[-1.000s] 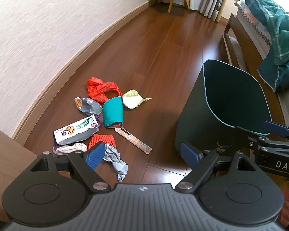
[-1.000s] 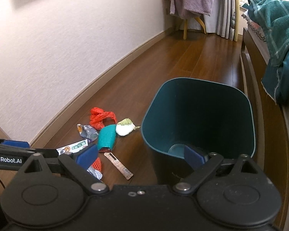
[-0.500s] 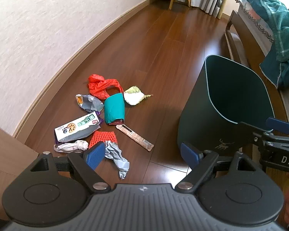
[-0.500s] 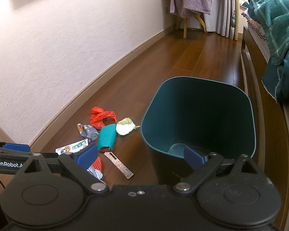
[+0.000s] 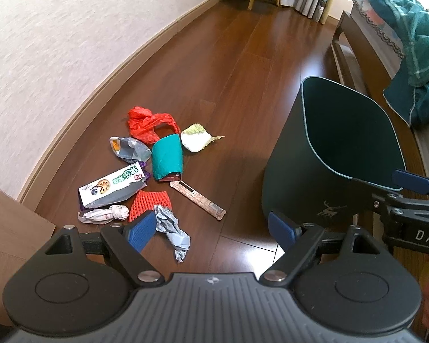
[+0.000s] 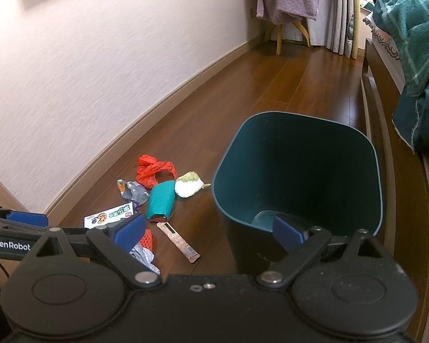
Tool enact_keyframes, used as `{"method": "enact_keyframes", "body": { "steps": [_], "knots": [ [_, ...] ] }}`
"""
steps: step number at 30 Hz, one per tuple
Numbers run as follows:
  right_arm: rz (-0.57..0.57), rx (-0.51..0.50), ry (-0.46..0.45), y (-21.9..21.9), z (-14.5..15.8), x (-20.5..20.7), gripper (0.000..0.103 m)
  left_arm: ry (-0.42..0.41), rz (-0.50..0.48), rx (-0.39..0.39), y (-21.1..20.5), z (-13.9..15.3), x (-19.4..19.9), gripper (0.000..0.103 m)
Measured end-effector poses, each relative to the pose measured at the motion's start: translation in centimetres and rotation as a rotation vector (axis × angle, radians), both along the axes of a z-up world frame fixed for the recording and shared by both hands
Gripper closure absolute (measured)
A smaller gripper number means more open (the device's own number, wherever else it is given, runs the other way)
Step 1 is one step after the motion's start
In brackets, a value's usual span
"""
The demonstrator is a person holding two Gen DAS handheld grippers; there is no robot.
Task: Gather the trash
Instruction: 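Hold the teal bin with the right gripper while approaching the trash pile, then lower the left gripper onto the white snack box and bottle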
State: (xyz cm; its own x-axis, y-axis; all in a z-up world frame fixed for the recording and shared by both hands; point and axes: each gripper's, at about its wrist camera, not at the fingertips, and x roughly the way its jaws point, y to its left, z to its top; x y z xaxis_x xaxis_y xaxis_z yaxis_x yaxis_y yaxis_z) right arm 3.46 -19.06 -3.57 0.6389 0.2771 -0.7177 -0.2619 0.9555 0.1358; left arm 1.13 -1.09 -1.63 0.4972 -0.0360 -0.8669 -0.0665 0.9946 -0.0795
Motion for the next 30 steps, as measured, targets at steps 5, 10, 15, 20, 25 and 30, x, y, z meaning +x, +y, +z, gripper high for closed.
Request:
{"method": "enact_keyframes", "body": {
  "steps": [5,10,15,20,25,30],
  "knots": [
    [-0.004,-0.002,-0.001,0.1,-0.1,0.0,0.007,-0.008,-0.003,-0.004,0.0,0.0,0.1,0.017],
    [0.002,0.0,-0.009,0.2,-0.1,-0.1,0.007,-0.013,-0.001,-0.007,-0.2,0.1,0.1,0.017],
    [-0.011,0.015,-0.006,-0.2,0.0,-0.2,0.007,-0.019,-0.009,-0.004,-0.5,0.3,0.1,0.017],
    [-0.03,0.02,-0.015,-0.7,0.5,0.0,0.007,-0.007,-0.012,-0.011,-0.8,0.4,0.4,0.017],
    [-0.085,0.018,-0.055,-2.0,1.5,0.3,0.009,-0.014,-0.048,-0.009,-0.8,0.8,0.9,0.017],
    [-0.225,-0.003,-0.099,-5.8,3.1,1.5,0.008,-0.055,-0.065,-0.02,0.4,2.3,2.1,0.017]
  ]
}}
